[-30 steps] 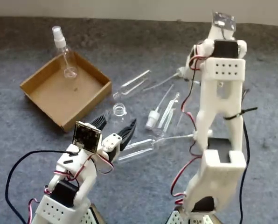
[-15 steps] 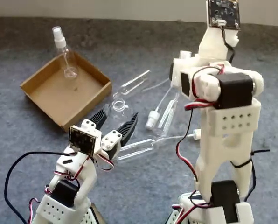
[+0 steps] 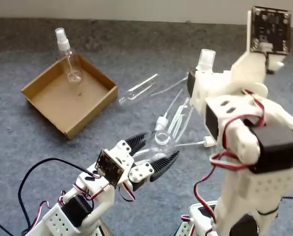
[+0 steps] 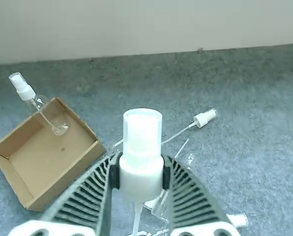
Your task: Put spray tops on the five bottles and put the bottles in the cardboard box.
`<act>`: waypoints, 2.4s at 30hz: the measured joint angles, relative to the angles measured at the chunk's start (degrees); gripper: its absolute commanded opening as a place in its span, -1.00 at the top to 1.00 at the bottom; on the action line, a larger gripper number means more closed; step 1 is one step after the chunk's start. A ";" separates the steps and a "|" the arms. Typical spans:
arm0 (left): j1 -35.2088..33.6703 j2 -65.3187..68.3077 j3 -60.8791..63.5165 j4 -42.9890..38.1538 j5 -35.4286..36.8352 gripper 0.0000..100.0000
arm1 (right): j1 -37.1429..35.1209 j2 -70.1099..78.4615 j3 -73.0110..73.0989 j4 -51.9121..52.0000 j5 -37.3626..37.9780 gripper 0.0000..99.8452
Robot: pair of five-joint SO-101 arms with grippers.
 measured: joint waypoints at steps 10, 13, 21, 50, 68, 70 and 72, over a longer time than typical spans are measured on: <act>5.98 0.00 0.00 4.31 0.00 0.82 | -0.26 -9.32 0.00 0.00 0.00 0.99; 7.12 0.00 0.00 5.45 0.00 0.82 | -3.87 -12.75 0.00 0.00 1.23 0.99; 7.12 0.00 0.00 5.45 0.00 0.82 | -10.81 -18.64 2.29 0.00 6.86 0.99; 7.12 0.00 0.00 5.45 0.00 0.82 | -10.81 -18.64 18.90 -10.02 7.21 0.99; 7.30 0.00 0.00 5.45 0.00 0.82 | -11.25 -34.64 35.16 -14.07 7.21 0.99; 7.30 0.00 0.00 5.45 0.00 0.82 | -11.43 -38.42 39.03 -15.91 7.21 0.99; 7.30 0.00 0.00 5.45 0.00 0.82 | -11.34 -41.23 43.34 -18.11 7.21 0.99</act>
